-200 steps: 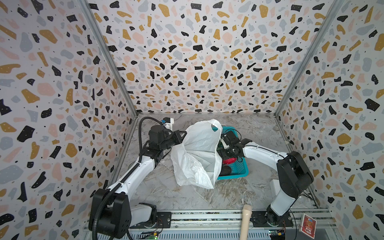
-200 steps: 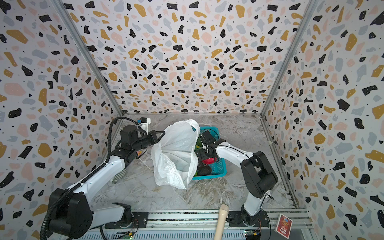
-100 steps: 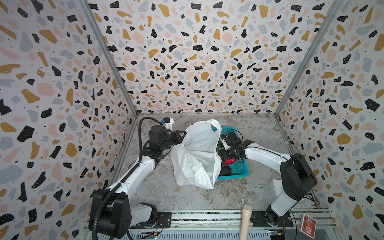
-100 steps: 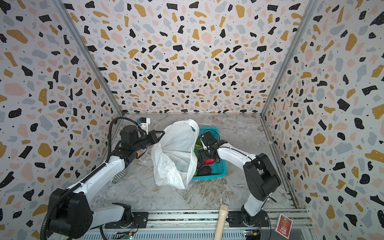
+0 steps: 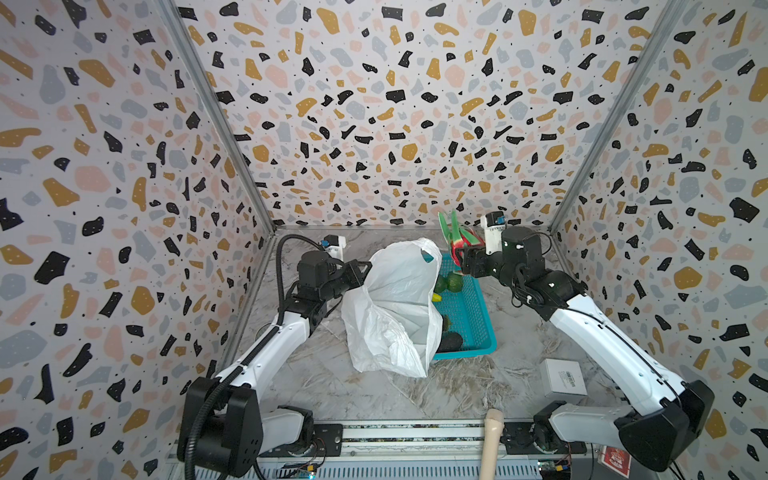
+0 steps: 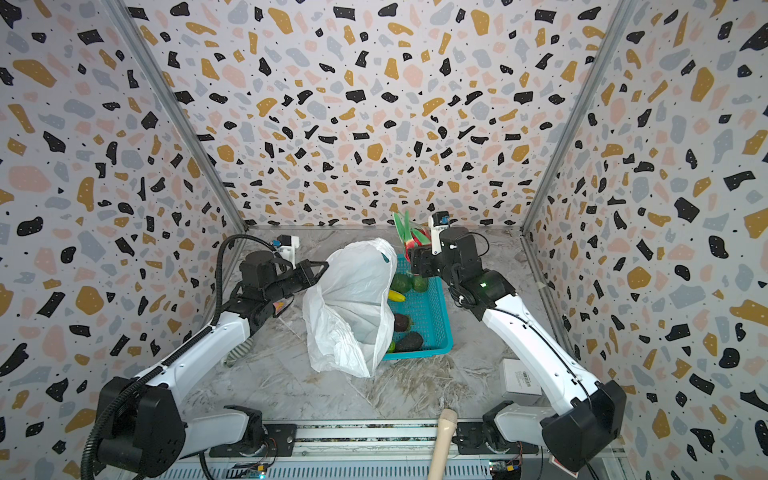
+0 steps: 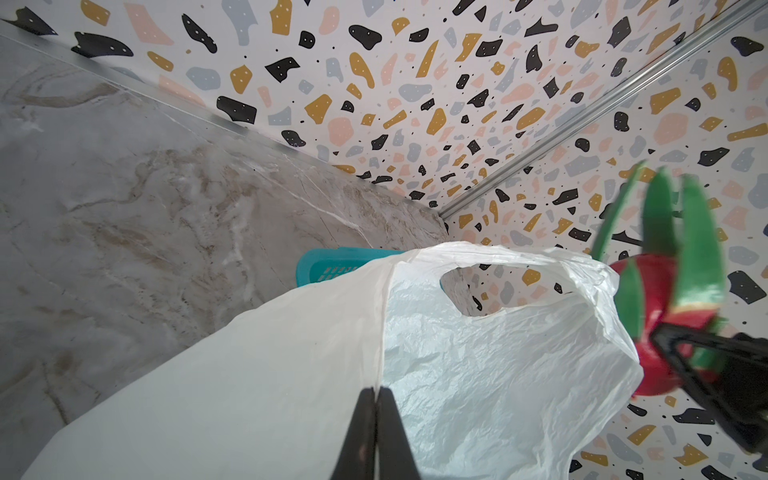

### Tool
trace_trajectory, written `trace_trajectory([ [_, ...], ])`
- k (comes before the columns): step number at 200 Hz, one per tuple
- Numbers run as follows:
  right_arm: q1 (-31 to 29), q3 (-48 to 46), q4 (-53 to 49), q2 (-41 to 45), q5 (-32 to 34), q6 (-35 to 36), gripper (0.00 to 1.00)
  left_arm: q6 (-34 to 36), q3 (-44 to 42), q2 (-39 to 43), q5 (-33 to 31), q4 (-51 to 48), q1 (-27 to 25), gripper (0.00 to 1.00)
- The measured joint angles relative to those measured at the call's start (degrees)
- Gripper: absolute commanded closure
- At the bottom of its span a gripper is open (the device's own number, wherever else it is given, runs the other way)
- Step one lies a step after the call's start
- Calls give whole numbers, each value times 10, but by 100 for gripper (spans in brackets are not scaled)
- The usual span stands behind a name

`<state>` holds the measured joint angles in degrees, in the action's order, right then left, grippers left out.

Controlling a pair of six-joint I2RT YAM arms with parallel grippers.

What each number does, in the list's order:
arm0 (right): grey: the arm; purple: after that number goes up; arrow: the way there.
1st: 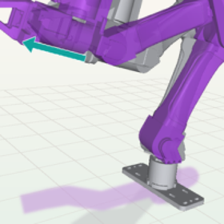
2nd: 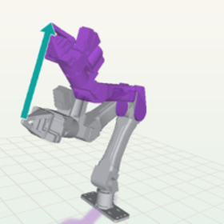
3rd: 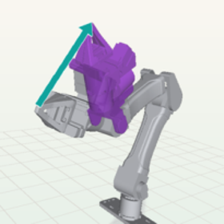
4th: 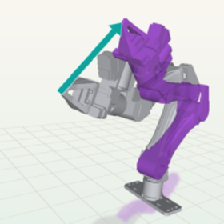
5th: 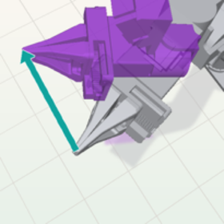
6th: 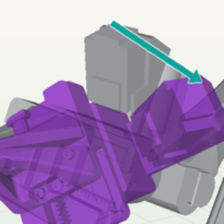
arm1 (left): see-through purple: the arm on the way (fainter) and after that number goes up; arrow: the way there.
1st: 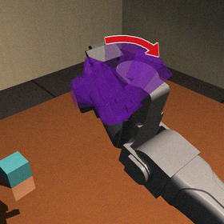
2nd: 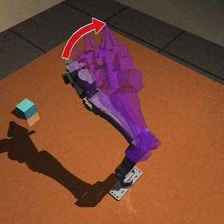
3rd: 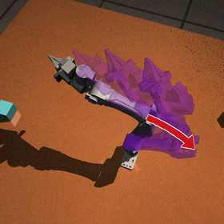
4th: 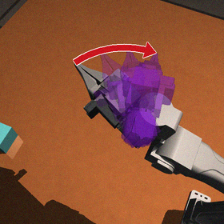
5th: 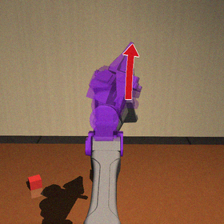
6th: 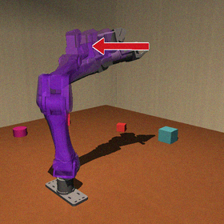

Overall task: Place the fruits into the plastic bag
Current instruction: 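Lift the red dragon fruit with the right gripper and lower it into the held bag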

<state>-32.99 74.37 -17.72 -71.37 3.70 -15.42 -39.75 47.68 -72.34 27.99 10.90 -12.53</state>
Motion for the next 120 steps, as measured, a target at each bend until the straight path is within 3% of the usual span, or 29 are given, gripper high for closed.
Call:
trace_trajectory([
  [31,-76,20,54,0,-60,19,74,-11,-14,0,-2,13,0,100],
  [67,-146,29,92,-72,-140,25,74,-24,-28,3,-14,32,0,100],
  [120,-151,-7,82,-174,-170,1,75,-75,-68,14,-43,76,1,100],
])
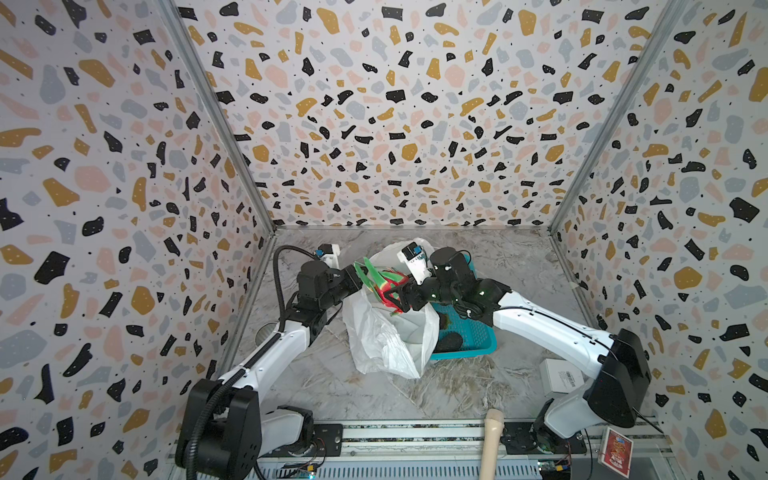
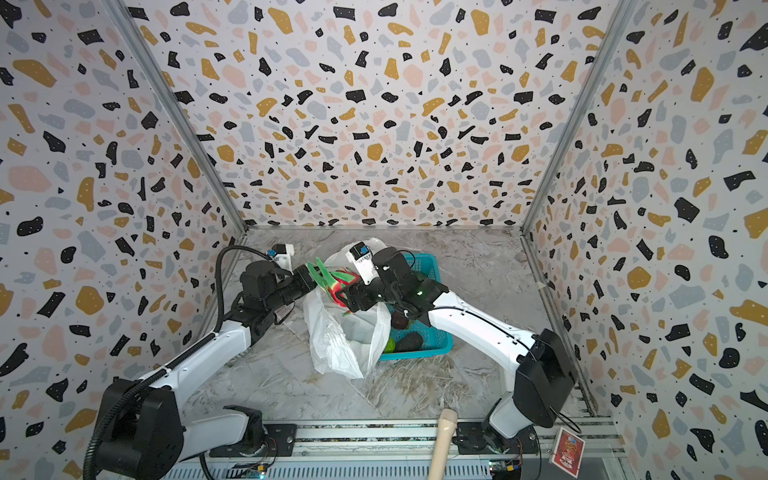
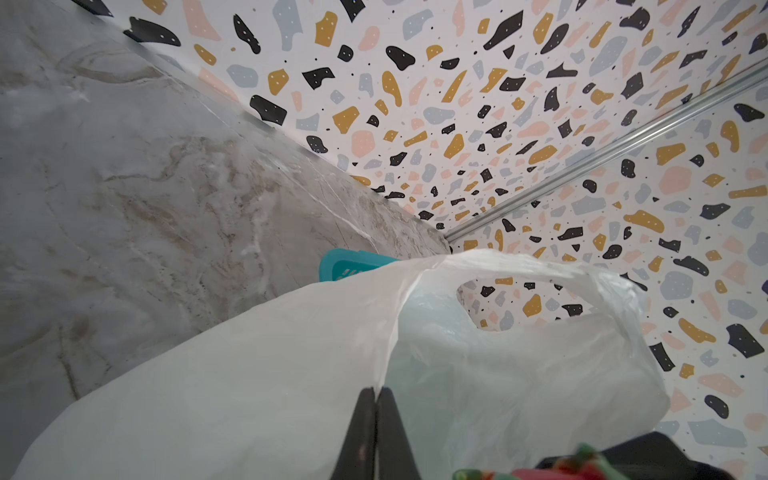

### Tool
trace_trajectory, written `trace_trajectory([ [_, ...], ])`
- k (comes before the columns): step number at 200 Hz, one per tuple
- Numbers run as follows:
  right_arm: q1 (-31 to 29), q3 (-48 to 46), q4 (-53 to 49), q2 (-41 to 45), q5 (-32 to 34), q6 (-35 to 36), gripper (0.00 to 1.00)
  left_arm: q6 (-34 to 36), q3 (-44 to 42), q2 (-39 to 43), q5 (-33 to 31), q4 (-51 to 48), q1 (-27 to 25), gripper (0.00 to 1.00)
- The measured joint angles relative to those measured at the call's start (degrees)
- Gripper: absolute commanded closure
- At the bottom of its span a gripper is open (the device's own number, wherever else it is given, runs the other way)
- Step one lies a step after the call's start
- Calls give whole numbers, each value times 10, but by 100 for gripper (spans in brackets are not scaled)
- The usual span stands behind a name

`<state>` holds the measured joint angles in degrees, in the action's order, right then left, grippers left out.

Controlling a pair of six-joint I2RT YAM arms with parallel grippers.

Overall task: Place the fruits into the plastic bag
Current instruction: 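Lift the red dragon fruit with the right gripper and lower it into the held bag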

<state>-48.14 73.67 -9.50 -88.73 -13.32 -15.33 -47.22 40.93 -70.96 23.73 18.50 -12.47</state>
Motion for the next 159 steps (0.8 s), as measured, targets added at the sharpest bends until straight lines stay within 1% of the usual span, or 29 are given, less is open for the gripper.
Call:
trace_trajectory([
  [35,21,-24,-17,-9,14,-20,74,-28,-6,1,-9,16,6,100],
  [93,48,-22,-50,-15,53,-34,74,-50,-7,14,0,40,26,100],
  [122,31,3,-76,-47,63,-21,73,-50,-7,15,10,51,27,100],
  [159,-13,84,-106,-104,68,6,73,-50,-26,15,12,79,27,100],
])
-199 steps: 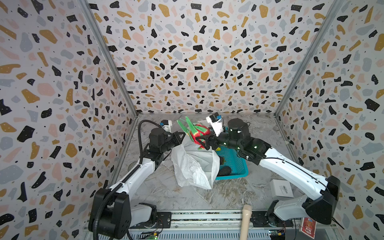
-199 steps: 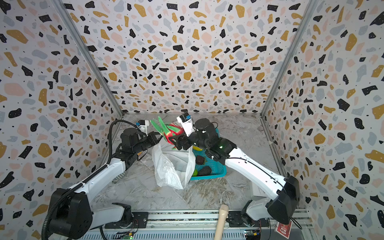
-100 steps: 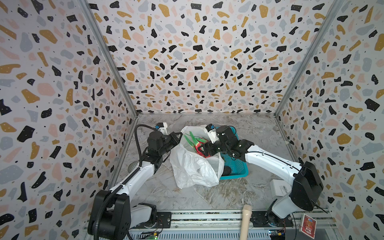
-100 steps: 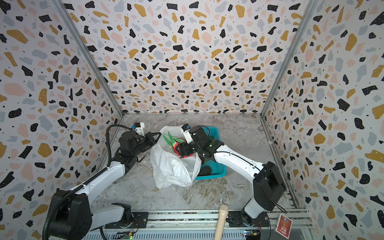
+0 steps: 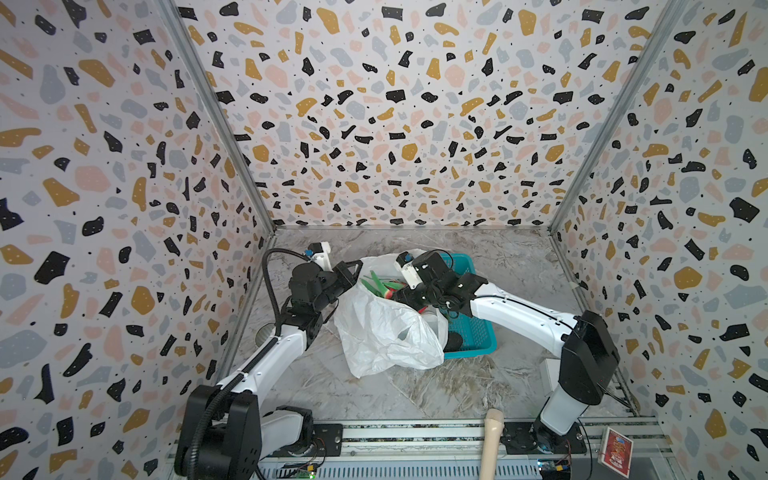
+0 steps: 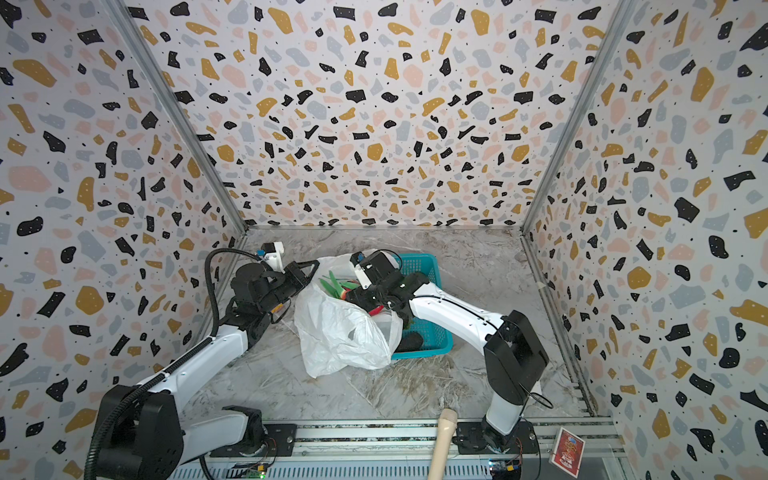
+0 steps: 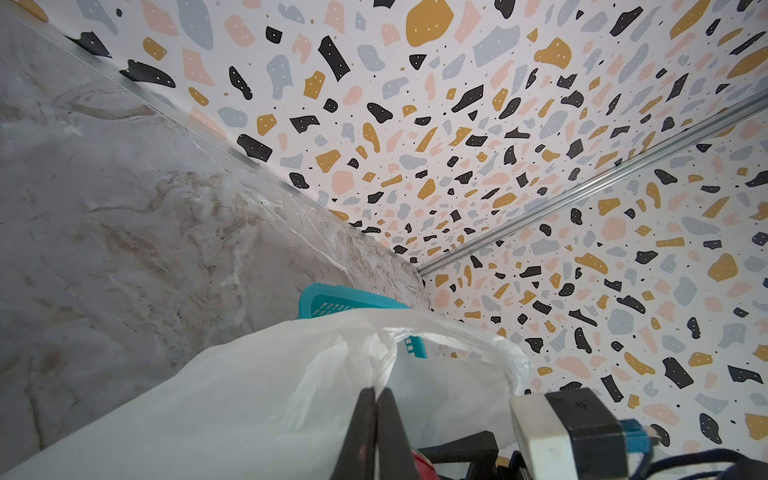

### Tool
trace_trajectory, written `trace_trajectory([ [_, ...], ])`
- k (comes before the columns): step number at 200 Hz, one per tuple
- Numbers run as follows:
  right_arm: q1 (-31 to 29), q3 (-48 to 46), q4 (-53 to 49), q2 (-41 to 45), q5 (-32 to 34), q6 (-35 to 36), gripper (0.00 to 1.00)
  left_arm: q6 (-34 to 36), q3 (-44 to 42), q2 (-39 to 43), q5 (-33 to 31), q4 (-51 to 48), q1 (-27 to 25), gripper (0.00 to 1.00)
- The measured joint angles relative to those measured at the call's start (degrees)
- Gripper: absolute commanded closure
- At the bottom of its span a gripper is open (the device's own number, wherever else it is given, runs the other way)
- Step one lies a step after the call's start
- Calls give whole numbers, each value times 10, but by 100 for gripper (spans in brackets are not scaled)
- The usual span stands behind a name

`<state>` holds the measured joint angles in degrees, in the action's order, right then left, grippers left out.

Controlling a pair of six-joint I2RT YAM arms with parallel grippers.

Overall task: Place the fruits into the plastic bag
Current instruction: 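Lift the red dragon fruit with the right gripper and lower it into the held bag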

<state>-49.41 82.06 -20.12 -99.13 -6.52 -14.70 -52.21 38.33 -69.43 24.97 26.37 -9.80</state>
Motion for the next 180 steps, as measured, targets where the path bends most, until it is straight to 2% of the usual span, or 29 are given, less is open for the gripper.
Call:
trace_trajectory([
  [46,-35,92,-33,-62,5,29,70,-4,-35,1,-7,47,1,100],
  [77,-48,127,-48,-108,8,42,65,-10,-51,1,-7,68,0,100],
  [91,-52,128,-52,-121,8,45,55,-12,-54,1,-8,72,0,100],
  [112,-54,127,-50,-133,4,45,34,-12,-56,1,-9,80,0,100],
  [138,-58,122,-48,-133,5,45,16,-12,-60,2,-11,85,0,100],
  [163,-59,113,-34,-132,15,43,1,-9,-61,3,-13,83,0,100],
  [180,-58,102,-26,-122,21,43,1,-5,-61,4,-15,82,0,100],
])
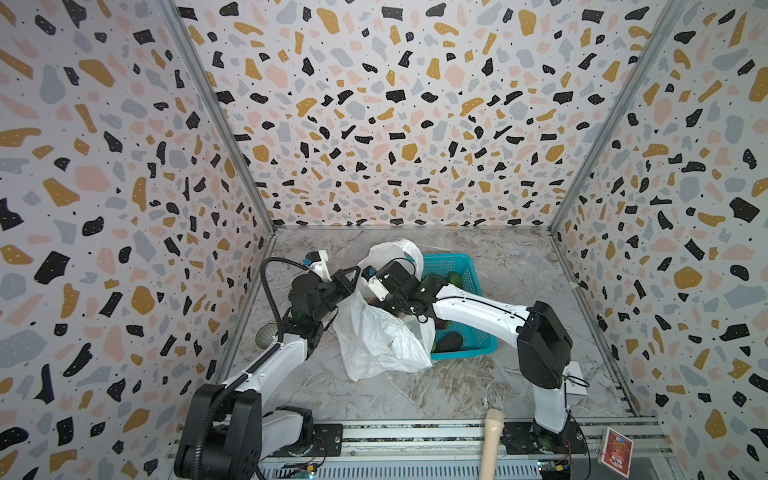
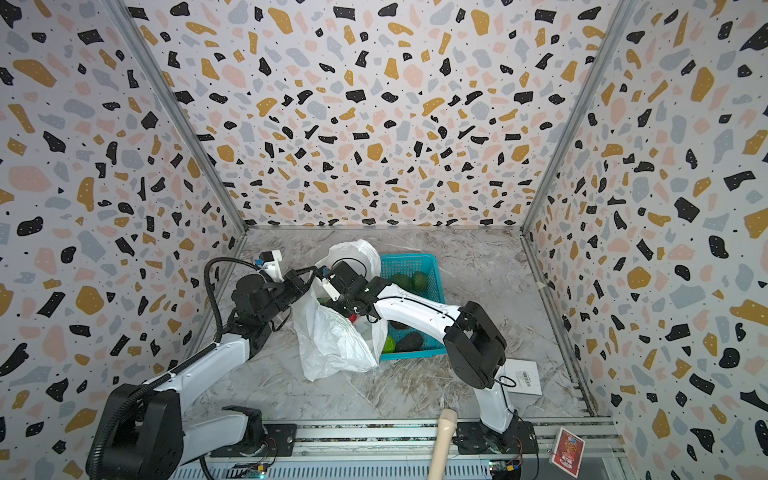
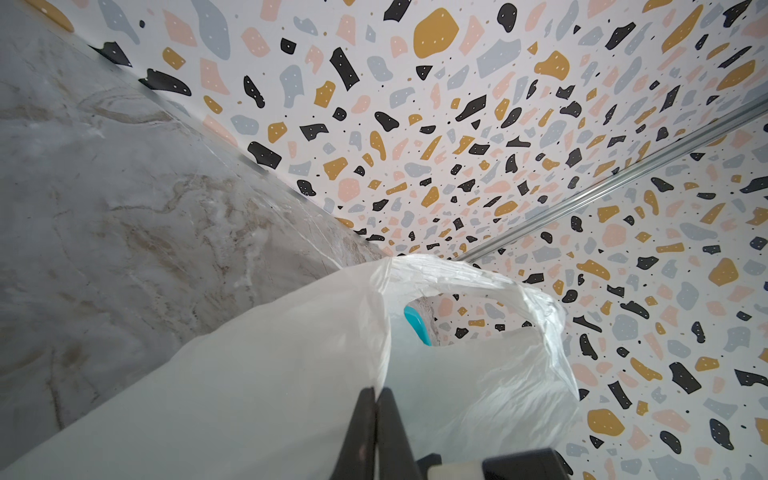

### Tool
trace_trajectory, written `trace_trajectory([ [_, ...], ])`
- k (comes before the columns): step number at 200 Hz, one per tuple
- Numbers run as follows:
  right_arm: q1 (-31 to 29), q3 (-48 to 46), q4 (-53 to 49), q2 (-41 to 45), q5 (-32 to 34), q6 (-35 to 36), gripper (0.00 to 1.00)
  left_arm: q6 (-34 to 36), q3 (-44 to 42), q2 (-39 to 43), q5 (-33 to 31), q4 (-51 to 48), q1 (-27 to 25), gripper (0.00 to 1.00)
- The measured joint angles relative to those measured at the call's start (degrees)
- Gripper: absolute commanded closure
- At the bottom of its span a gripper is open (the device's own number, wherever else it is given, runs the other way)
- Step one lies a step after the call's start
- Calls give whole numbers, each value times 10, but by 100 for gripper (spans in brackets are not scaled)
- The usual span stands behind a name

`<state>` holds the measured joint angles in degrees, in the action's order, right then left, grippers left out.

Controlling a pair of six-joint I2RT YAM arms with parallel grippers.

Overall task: Place the fruits into the plastic bag
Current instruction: 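Lift the red dragon fruit with the right gripper and lower it into the held bag, then move the right gripper back over the basket to the dark purple fruit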

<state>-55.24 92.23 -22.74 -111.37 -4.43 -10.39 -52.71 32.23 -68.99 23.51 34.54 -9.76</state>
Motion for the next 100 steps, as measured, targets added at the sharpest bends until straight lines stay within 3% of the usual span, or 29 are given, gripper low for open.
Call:
trace_trajectory([
  [100,2,-76,92,172,16,36,2,42,0,11,2,-19,0,100],
])
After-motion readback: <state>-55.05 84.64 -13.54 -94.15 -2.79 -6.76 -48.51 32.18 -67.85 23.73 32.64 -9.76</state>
